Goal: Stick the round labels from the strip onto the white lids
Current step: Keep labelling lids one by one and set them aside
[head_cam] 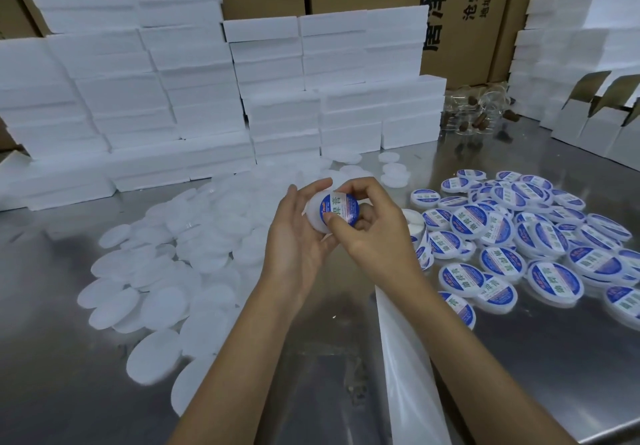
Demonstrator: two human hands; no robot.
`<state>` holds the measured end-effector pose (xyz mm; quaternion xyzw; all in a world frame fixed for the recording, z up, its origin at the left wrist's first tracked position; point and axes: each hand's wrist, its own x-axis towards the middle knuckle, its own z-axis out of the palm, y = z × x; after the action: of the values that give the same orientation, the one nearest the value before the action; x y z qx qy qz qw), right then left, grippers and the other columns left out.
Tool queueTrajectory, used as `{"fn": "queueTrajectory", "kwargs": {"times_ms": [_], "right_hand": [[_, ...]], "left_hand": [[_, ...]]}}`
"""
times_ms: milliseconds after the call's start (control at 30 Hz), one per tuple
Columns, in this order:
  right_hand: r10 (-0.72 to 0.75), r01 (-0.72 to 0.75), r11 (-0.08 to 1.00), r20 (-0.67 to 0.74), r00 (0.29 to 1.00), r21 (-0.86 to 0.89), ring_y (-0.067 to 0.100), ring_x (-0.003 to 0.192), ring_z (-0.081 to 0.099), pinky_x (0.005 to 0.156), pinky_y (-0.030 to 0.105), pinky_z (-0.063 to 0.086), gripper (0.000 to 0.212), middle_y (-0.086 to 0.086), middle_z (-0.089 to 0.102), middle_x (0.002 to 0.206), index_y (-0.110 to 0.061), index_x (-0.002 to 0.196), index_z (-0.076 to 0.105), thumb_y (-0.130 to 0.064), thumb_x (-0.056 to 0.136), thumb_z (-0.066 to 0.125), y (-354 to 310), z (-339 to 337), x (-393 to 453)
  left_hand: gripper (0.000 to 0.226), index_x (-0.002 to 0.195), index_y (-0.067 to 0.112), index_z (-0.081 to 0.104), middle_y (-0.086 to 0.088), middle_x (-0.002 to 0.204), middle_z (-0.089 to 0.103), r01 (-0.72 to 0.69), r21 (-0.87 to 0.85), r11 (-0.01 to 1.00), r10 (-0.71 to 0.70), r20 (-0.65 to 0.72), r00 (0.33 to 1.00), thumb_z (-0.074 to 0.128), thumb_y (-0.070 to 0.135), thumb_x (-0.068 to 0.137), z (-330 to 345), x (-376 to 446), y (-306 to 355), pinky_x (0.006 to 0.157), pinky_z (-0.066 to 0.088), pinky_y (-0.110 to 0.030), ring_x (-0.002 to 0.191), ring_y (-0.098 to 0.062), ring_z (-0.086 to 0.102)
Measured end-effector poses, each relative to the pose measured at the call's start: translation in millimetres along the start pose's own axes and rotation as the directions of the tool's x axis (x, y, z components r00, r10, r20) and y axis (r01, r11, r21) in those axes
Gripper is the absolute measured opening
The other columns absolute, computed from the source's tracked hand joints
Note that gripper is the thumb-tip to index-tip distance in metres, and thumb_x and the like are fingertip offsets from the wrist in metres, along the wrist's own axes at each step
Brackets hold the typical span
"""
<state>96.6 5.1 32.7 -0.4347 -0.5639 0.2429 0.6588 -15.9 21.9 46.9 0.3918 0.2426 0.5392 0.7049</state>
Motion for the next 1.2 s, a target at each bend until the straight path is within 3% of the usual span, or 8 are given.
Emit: {"fn": "queueTrajectory", "kwargs": {"times_ms": [133,400,633,733,900,1200], "right_hand": [[0.001,-0.001,0.999,0.002,1.000,-0.034,0.013,0.078,0.065,0.065,0.017,0.048,0.030,-0.020,0.061,0.093,-0.034,0.094,0.057,-0.010,0.080,0.070,1.5,0.3,-1.3],[-0.017,0.016,0.998,-0.003,1.000,-0.059,0.016,0.085,0.066,0.067,0.019,0.051,0.030,-0.008,0.063,0.099,-0.027,0.098,0.057,-0.004,0.083,0.071,2.8,-1.8,-1.9],[-0.081,0.074,0.968,-0.018,0.997,-0.241,0.006,0.081,0.061,0.067,0.013,0.043,0.028,-0.013,0.062,0.103,-0.026,0.104,0.059,-0.019,0.080,0.072,6.1,-6.3,-2.9],[-0.068,0.048,0.949,-0.052,0.996,-0.311,0.002,0.077,0.060,0.070,0.020,0.050,0.029,-0.018,0.061,0.102,-0.036,0.102,0.057,-0.032,0.078,0.074,6.4,-7.3,-3.6],[-0.053,0.032,0.967,-0.077,0.996,-0.251,0.003,0.068,0.059,0.065,0.008,0.043,0.031,-0.017,0.061,0.099,-0.032,0.102,0.061,-0.027,0.077,0.078,7.0,-7.6,-2.8],[-0.109,0.093,0.947,-0.033,0.994,-0.309,-0.001,0.084,0.057,0.067,0.005,0.040,0.030,-0.015,0.059,0.102,-0.030,0.104,0.061,-0.027,0.079,0.077,5.0,-12.3,-3.0]], "left_hand": [[0.055,0.127,0.010,0.062,-0.015,0.120,0.070,0.004,0.053,0.999,-0.004,0.010,1.000,0.027,0.046,0.108,1.5,-0.6,-1.3,0.082,0.059,-0.034,0.098,-0.023,0.070],[0.051,0.125,0.010,0.062,-0.011,0.115,0.070,-0.022,0.141,0.990,0.019,0.027,0.999,0.028,0.043,0.108,6.2,-0.5,-4.5,0.086,0.056,-0.034,0.102,-0.023,0.068],[0.049,0.123,0.010,0.062,-0.010,0.118,0.068,-0.030,0.217,0.976,0.025,0.025,0.999,0.029,0.042,0.108,7.6,-1.4,-6.4,0.094,0.052,-0.039,0.111,-0.025,0.065],[0.049,0.125,0.008,0.060,-0.012,0.115,0.069,-0.038,0.191,0.981,0.033,0.030,0.999,0.030,0.041,0.108,7.5,-1.4,-4.3,0.098,0.051,-0.043,0.105,-0.025,0.068],[0.048,0.125,0.008,0.060,-0.011,0.111,0.069,-0.054,0.161,0.986,0.047,0.048,0.998,0.031,0.041,0.107,7.1,-0.8,-3.2,0.094,0.052,-0.042,0.108,-0.027,0.065],[0.048,0.126,0.006,0.059,-0.015,0.114,0.066,-0.014,0.094,0.995,0.007,0.066,0.998,0.032,0.041,0.107,8.8,-2.9,-1.5,0.089,0.055,-0.040,0.106,-0.030,0.065]]}}
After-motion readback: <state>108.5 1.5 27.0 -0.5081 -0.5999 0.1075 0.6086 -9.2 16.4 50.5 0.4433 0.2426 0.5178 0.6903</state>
